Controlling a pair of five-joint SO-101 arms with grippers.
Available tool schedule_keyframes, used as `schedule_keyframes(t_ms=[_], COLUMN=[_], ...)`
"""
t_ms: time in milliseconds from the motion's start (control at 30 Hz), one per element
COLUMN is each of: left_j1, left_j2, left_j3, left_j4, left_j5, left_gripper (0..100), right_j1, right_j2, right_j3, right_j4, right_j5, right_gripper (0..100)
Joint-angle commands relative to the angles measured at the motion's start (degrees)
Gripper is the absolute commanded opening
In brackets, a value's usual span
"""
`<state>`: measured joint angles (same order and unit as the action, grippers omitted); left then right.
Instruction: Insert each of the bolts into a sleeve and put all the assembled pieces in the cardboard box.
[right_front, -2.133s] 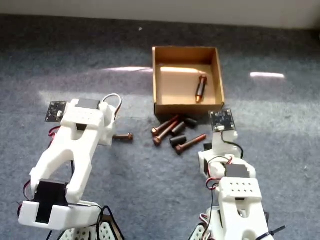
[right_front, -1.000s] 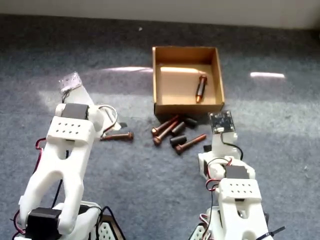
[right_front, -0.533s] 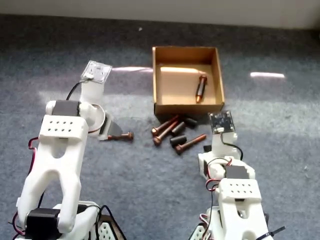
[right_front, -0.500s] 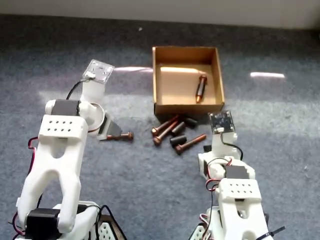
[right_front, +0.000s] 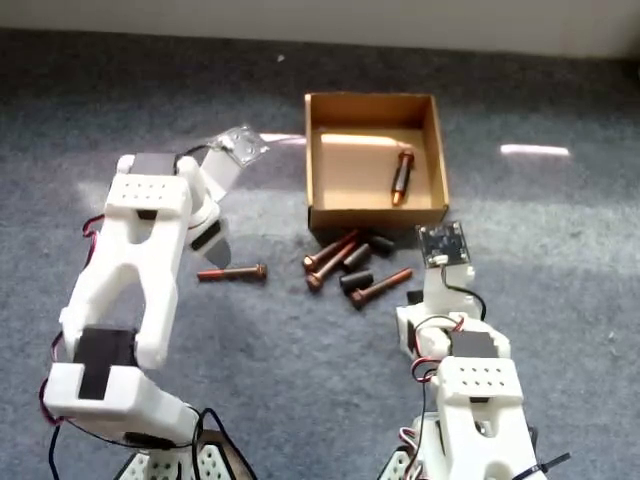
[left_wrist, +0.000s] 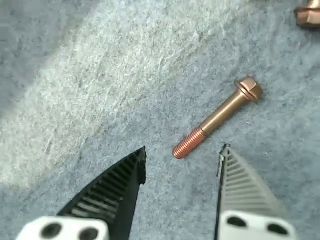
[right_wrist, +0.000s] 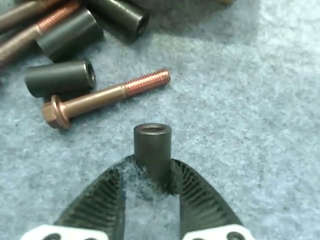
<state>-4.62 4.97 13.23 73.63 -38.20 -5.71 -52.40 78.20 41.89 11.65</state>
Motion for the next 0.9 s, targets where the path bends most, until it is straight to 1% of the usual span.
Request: schedule_keyframes(t_ms=[0,167,367,633,700,867], left_j1=[2.42,5.14,9.89,10.24,10.24,10.24], left_j2=[5.93,12.53,14.11,14.37,14.37,14.29], left_j3=[-7.43,-10.33,-10.15,-8.75,-7.43,-1.89], left_j4=[0.79,1.14,0.88,0.7,-0.79,-7.65], left_j5=[-4.31,-7.82,-8.0,-8.0,-8.0,-8.0], left_gripper=[23,23,23,23,23,23], right_j1=[0.66,0.57,0.57,0.57,0.57,0.57], right_j2=[-1.63,-1.63,-1.63,-1.63,-1.63,-1.63], right_j3=[-0.22,-0.4,-0.4,-0.4,-0.4,-0.22], right_j4=[-1.54,-1.54,-1.54,-1.54,-1.54,-1.54], right_j5=[-0.26,-0.26,-0.18,-0.18,-0.18,-0.18], right_gripper=[0.5,0.5,0.5,0.5,0.5,0.5])
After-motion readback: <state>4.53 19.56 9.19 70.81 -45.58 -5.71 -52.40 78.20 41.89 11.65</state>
